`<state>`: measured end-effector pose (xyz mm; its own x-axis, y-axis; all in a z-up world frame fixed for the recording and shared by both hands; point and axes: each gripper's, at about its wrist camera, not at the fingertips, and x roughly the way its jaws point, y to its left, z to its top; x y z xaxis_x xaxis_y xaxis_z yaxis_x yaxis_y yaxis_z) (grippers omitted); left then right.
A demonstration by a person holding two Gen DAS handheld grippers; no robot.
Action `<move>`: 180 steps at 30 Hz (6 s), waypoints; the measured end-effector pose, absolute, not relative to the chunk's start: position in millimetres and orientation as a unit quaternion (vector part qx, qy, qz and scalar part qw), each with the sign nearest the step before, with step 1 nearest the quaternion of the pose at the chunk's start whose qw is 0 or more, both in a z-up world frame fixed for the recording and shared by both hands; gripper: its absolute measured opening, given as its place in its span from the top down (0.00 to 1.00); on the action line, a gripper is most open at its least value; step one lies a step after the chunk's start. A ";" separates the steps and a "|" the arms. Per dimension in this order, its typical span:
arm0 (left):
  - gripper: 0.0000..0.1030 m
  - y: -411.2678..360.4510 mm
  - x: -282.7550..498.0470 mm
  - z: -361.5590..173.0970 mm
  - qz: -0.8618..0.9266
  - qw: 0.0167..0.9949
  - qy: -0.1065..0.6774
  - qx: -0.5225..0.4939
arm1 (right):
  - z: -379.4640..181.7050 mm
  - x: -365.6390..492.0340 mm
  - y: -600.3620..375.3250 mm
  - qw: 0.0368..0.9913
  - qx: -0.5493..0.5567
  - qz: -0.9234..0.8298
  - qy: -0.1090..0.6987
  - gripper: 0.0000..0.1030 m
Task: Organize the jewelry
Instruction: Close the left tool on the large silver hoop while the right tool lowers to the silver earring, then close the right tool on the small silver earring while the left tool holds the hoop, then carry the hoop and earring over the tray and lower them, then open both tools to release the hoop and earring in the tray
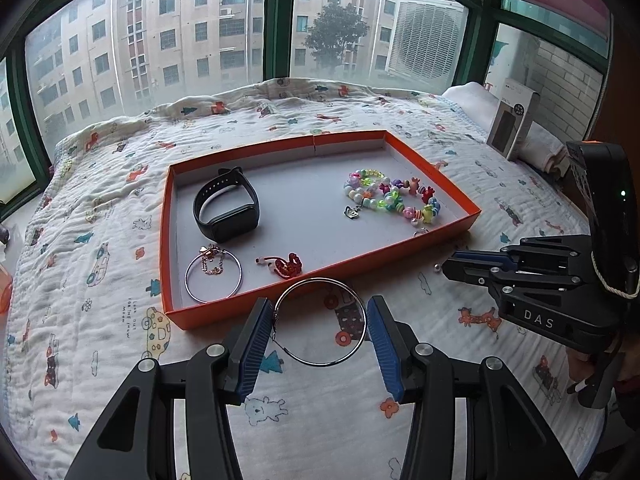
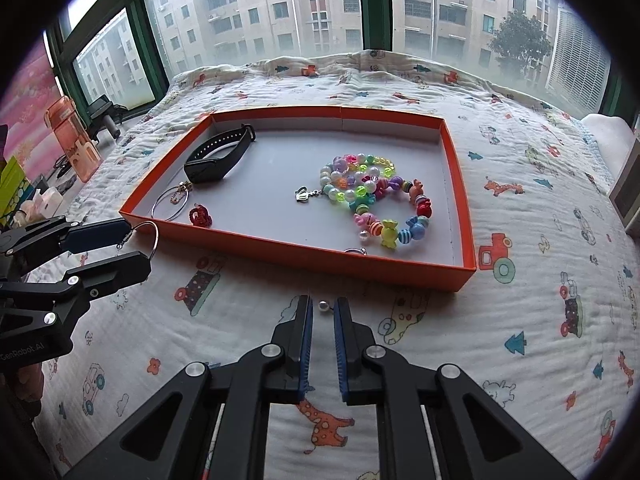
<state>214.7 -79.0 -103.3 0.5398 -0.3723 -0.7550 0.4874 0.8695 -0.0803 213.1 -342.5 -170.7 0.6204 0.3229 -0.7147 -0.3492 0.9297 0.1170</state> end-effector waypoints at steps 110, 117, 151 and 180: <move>0.49 -62.0 216.3 -60.5 -0.222 0.900 0.373 0.038 | -128.1 200.1 -355.1 0.933 0.000 0.117 0.340 0.81; 0.49 -63.8 236.8 -46.0 -0.210 0.909 0.359 0.036 | -116.4 211.1 -360.8 0.938 -0.014 0.121 0.325 0.81; 0.49 -77.6 302.8 -87.9 -0.191 0.897 0.397 0.033 | -138.9 259.8 -359.9 0.929 -0.014 0.138 0.342 0.81; 0.48 -75.7 304.6 -93.3 -0.188 0.890 0.416 0.022 | -148.8 263.5 -355.2 0.922 -0.005 0.148 0.358 0.80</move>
